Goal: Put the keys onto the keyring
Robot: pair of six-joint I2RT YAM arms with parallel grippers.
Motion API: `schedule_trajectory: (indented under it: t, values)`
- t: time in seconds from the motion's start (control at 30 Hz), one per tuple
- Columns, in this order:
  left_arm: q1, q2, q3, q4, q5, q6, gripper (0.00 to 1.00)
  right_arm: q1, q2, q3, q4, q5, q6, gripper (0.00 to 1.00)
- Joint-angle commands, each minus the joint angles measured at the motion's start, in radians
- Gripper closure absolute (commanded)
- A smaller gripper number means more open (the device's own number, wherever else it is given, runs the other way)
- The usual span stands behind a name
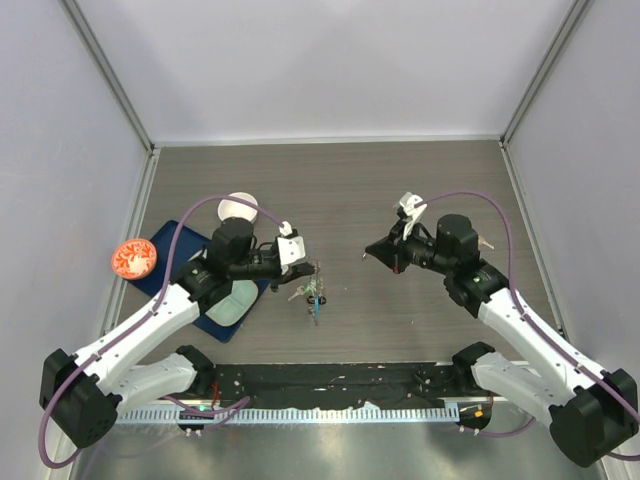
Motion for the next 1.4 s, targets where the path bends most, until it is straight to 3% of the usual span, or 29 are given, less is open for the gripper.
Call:
schedule_trajectory:
  t: [0.0,0.37,0.63,1.37]
  values:
    - [0.002,-0.011,0.017,0.055,0.07,0.044,1.0,0.053,-0.013,-0.009,0.11,-0.028,-0.042,0.99]
    - [0.002,-0.04,0.02,0.061,0.061,0.041,1.0,0.247,0.022,-0.047,0.239,0.037,-0.188,0.99]
    - [0.001,-0.064,-0.013,0.135,0.029,-0.025,1.0,0.285,0.033,-0.081,0.278,0.035,-0.257,0.99]
    - [0.001,-0.032,-0.007,0.129,0.076,-0.048,1.0,0.356,0.068,-0.036,0.296,0.055,-0.325,0.99]
